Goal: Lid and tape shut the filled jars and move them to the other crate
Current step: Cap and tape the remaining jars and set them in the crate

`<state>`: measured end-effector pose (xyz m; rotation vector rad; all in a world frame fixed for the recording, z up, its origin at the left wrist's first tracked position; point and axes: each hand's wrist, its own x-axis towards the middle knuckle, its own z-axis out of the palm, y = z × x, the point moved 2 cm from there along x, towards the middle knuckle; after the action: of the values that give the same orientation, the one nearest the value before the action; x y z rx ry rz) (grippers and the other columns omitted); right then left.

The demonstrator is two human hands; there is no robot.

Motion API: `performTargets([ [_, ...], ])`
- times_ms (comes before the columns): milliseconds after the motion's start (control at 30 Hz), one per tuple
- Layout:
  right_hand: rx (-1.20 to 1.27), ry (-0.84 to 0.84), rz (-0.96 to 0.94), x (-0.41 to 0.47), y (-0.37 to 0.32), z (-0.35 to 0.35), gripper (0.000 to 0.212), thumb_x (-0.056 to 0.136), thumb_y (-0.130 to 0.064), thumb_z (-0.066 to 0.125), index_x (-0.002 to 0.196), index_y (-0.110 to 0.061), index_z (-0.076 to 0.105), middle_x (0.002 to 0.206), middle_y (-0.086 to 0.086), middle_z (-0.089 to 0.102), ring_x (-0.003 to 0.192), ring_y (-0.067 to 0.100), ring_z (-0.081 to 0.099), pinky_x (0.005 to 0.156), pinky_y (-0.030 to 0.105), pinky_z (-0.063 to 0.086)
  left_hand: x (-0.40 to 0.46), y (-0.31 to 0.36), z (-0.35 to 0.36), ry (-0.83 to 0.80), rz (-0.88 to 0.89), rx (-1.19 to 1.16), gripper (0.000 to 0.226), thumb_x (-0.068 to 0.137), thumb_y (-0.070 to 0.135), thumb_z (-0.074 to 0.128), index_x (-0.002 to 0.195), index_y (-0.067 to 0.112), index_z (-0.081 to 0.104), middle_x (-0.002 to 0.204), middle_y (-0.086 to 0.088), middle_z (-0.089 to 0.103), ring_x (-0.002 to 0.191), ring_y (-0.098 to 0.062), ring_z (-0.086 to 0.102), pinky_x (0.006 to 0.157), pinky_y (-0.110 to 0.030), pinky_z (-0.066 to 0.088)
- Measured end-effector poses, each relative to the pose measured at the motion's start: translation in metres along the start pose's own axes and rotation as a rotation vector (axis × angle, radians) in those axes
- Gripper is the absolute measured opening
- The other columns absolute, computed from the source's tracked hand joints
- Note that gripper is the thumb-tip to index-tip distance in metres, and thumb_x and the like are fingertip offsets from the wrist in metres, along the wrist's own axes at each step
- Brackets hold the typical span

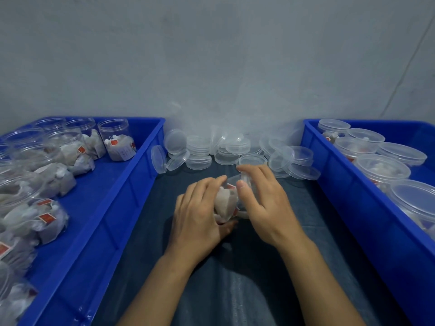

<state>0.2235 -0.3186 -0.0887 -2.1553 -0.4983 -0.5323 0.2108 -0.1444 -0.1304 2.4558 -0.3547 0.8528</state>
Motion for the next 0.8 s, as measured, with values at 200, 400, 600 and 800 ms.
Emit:
performTargets([
  [200,0.022,-0.232,-0.017,-0.004,0.010,0.002,0.077,0.089,-0.057,0.068,0.155,-0.056,0.029,0.144,-0.030,0.037,0.125,0.003,0.055,0.102,0.039,0.054,0.006,-0.022,-0.013,0.052,-0.030,0.039,0.093,0.065,0.048,0.095,0.146,0.041,0.051,0.145,0.024,0.052,0.135,-0.012,0.046,0.100,-0.036,0.040],
  [400,0.073,-0.196,-0.073,-0.003,0.014,0.005,0.082,0.078,-0.050,0.087,0.147,-0.053,0.044,0.134,-0.026,0.046,0.113,0.000,0.061,0.088,0.019,0.057,0.006,-0.027,-0.013,0.028,-0.025,0.059,0.091,0.068,0.041,0.094,0.147,0.040,0.049,0.149,0.021,0.046,0.140,-0.010,0.043,0.099,-0.038,0.043],
  [600,0.018,-0.095,-0.048,-0.003,0.013,0.003,0.078,0.063,-0.064,0.089,0.132,-0.054,0.055,0.117,-0.019,0.053,0.098,0.005,0.067,0.081,0.027,0.060,0.006,-0.027,-0.008,0.038,0.043,-0.063,0.090,0.067,0.028,0.096,0.146,0.031,0.053,0.147,0.016,0.051,0.141,-0.012,0.047,0.104,-0.038,0.050],
  [800,0.035,-0.041,-0.009,-0.001,0.010,0.004,0.075,0.057,-0.064,0.090,0.123,-0.051,0.058,0.112,-0.018,0.058,0.103,0.004,0.064,0.081,0.033,0.060,0.004,-0.027,-0.004,0.063,0.077,-0.104,0.085,0.070,0.024,0.095,0.145,0.023,0.055,0.145,0.012,0.053,0.139,-0.011,0.048,0.111,-0.014,0.035],
])
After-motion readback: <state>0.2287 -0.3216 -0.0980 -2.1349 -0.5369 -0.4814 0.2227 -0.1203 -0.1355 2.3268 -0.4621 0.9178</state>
